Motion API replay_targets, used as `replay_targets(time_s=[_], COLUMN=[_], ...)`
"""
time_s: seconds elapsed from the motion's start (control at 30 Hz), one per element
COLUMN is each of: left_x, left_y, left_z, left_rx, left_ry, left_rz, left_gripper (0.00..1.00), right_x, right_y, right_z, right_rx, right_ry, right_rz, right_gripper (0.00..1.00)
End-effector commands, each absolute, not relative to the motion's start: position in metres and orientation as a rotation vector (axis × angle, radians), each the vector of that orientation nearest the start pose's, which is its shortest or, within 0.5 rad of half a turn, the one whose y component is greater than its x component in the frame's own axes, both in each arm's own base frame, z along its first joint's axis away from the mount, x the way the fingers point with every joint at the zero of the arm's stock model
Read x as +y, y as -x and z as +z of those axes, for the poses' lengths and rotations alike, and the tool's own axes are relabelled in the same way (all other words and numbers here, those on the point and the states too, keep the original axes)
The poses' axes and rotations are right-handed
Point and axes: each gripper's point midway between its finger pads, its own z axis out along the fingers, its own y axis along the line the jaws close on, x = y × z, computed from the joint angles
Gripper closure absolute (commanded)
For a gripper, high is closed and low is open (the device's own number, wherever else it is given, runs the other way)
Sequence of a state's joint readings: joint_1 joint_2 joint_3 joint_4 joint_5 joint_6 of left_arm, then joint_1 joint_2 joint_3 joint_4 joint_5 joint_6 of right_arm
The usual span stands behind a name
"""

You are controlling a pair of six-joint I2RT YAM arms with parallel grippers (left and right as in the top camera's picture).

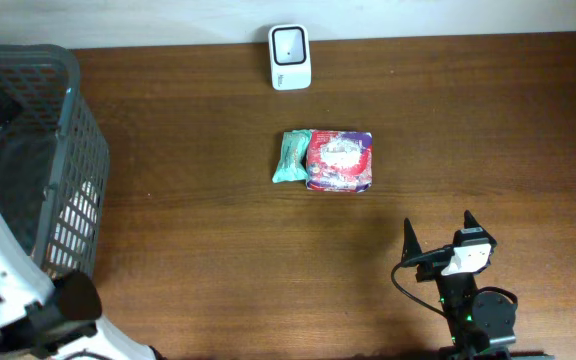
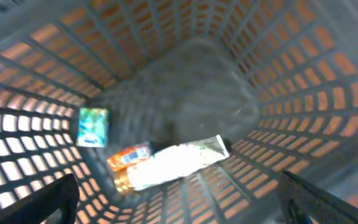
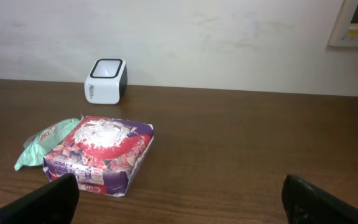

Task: Scan the item barcode
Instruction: 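Reach the left gripper into the basket and grasp the cream tube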

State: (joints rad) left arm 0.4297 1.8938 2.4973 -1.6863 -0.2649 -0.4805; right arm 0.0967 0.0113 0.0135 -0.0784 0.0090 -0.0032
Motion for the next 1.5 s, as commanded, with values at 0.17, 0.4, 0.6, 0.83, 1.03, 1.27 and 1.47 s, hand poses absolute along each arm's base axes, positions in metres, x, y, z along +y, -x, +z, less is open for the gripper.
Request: replay_targets(time_s=[0.17,0.4,0.6,0.83,1.03,1.27,1.47], left_x=[0.243,0.234,0.21,0.198,0.193,0.198,0.215], left_y=[-0.328,-0.306,-0.319,-0.315,-0.311,-0.317,-0.339], left_z=[0.256,0.155,0.099,0.076,0.038,0.017,0.084], left_rx=[2.576,2.941,3.053,3.082,3.167,3.169,3.085], left_ry=[1.327,1.224,0.879,0.837,0.818,0.825,0.885], left_rz=[0.191,0.128,-0.135,-0.22,-0.277,-0.279,-0.23], left_gripper=[0.01,0.01,0.01,0.03,0.06,0.73,1.0], right_x=[0.02,0.02,0.02,0.02,0.02,0.02,0.02], right_y=[-0.245,-0.245,-0.245,-0.245,-0.245,-0.245,-0.245], right_z=[0.155,0.155,0.155,0.155,0.155,0.155,0.155], right_rx=[1.652,1.652,1.652,1.652,1.652,1.652,1.652], right_ry=[0.07,0.07,0.07,0.07,0.07,0.07,0.07], right_rz=[0.057,0.057,0.057,0.057,0.057,0.057,0.057], right_gripper=[0.01,0.01,0.01,0.01,0.01,0.01,0.01])
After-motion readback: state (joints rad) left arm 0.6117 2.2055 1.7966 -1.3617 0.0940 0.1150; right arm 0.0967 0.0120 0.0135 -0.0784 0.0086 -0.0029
